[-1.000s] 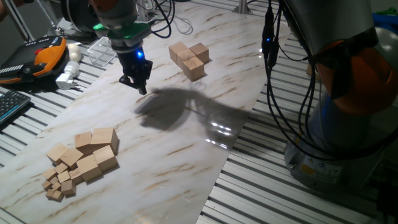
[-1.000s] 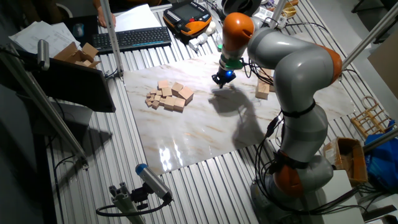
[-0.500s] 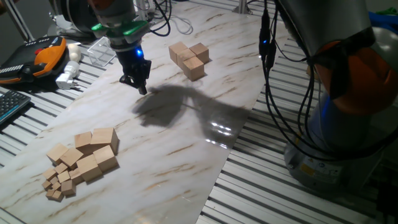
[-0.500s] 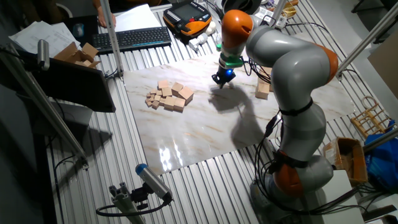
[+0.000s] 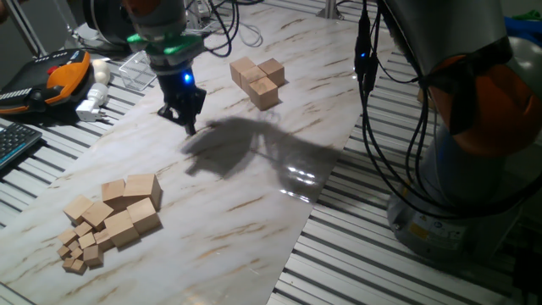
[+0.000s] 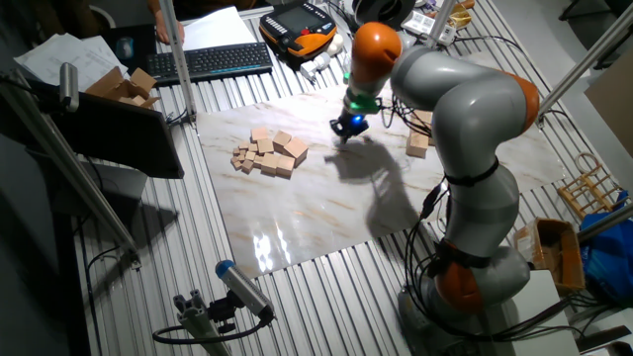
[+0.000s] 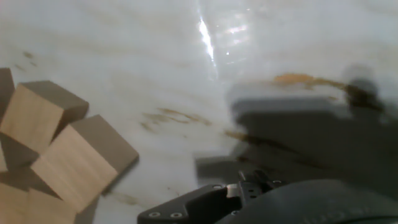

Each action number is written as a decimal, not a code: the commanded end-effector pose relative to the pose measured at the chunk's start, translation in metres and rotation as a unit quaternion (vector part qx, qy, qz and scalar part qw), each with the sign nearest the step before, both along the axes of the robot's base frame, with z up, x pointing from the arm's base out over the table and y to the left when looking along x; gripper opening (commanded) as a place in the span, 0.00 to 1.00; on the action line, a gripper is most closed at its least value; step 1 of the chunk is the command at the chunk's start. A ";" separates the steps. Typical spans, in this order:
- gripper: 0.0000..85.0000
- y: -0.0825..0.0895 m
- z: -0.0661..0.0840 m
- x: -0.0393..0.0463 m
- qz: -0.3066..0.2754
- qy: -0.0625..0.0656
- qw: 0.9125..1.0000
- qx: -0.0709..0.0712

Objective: Stack the blocks into a cross shape

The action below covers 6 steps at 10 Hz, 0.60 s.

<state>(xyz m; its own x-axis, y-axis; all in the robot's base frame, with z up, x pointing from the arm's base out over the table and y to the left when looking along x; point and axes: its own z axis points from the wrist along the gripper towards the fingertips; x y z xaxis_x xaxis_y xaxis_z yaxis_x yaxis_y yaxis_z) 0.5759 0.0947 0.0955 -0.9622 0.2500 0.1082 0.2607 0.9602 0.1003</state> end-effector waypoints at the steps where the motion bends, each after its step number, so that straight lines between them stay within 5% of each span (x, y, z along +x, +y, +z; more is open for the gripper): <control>1: 0.20 0.037 -0.007 0.0004 -0.052 -0.005 0.999 0.001; 4: 0.20 0.039 -0.012 0.0037 -0.059 0.010 0.998 0.011; 5: 0.00 0.036 -0.013 0.0051 -0.027 0.010 1.000 0.008; 6: 0.00 0.028 -0.012 0.0059 -0.001 0.014 1.000 -0.006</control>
<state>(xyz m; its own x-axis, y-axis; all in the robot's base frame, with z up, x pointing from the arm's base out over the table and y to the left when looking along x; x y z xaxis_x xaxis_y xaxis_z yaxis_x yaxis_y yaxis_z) 0.5822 0.1216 0.0830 -0.9475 0.2934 0.1272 0.3047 0.9491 0.0802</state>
